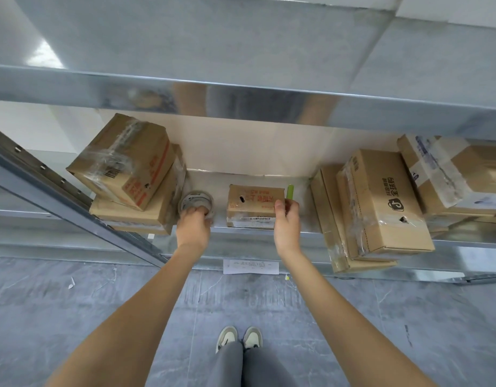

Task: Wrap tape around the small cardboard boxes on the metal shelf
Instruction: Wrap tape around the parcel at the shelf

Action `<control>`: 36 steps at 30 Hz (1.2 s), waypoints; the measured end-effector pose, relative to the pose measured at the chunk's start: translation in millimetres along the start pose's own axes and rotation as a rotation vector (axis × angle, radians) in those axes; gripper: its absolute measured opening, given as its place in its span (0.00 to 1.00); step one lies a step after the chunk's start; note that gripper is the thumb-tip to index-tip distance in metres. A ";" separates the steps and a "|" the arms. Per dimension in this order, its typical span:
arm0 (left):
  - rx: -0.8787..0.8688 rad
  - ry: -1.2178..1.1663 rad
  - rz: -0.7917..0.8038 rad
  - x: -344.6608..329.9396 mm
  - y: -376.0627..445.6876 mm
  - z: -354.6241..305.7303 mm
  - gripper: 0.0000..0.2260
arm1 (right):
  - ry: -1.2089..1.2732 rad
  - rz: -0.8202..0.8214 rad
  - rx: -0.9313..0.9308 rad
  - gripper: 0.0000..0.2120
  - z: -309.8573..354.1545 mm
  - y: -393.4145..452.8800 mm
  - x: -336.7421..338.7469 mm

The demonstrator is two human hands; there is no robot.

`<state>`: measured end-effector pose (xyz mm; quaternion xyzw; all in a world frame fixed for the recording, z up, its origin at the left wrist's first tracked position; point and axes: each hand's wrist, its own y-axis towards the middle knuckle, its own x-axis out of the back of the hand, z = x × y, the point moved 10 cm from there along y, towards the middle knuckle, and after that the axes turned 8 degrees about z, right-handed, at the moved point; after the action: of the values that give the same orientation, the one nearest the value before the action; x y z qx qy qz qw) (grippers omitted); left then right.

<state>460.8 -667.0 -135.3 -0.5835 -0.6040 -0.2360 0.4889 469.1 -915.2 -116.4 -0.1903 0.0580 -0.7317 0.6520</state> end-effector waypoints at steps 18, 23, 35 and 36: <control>-0.336 -1.086 -0.098 74.0 -146.5 -59.0 0.06 | -0.216 0.637 0.079 0.12 94.3 -60.6 -65.4; -0.341 -1.026 0.095 41.6 -154.2 -72.8 0.05 | 0.035 0.700 -0.203 0.13 59.0 -70.2 -57.8; -0.348 -1.011 0.232 33.8 -146.3 -86.9 0.03 | -0.002 0.539 -0.033 0.02 68.4 -59.7 -44.5; -0.337 -1.022 0.216 36.8 -144.8 -87.1 0.04 | -0.016 0.502 0.009 0.01 73.5 -58.0 -41.6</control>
<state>358.6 -754.0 -26.4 -0.7528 -0.6550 0.0358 0.0546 444.3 -854.3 -37.8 -0.1729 0.0951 -0.5455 0.8146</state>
